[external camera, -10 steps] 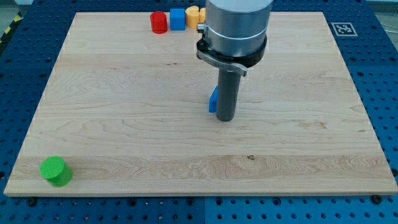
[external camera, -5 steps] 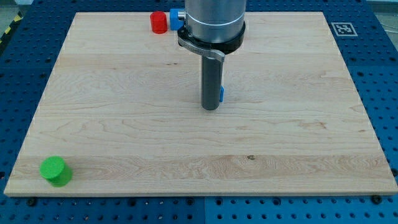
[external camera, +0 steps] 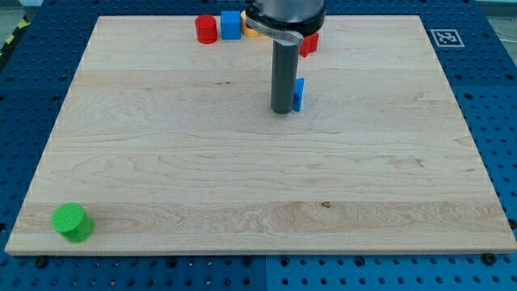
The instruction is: Push the blue triangle to the downside of red star
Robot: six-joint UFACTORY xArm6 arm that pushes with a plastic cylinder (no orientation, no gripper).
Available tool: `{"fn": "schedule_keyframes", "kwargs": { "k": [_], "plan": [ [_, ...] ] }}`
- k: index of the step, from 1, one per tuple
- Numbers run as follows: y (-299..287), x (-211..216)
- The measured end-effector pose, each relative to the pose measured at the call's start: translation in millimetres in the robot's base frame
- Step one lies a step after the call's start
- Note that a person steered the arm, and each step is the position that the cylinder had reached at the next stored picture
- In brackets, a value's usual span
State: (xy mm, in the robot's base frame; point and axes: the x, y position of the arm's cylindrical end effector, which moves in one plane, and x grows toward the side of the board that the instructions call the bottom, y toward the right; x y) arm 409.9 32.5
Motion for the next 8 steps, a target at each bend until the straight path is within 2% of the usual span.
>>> {"fn": "schedule_keyframes", "kwargs": {
  "k": [5, 7, 8],
  "plan": [
    [71, -4],
    [43, -40],
    [44, -40]
  ]
}}
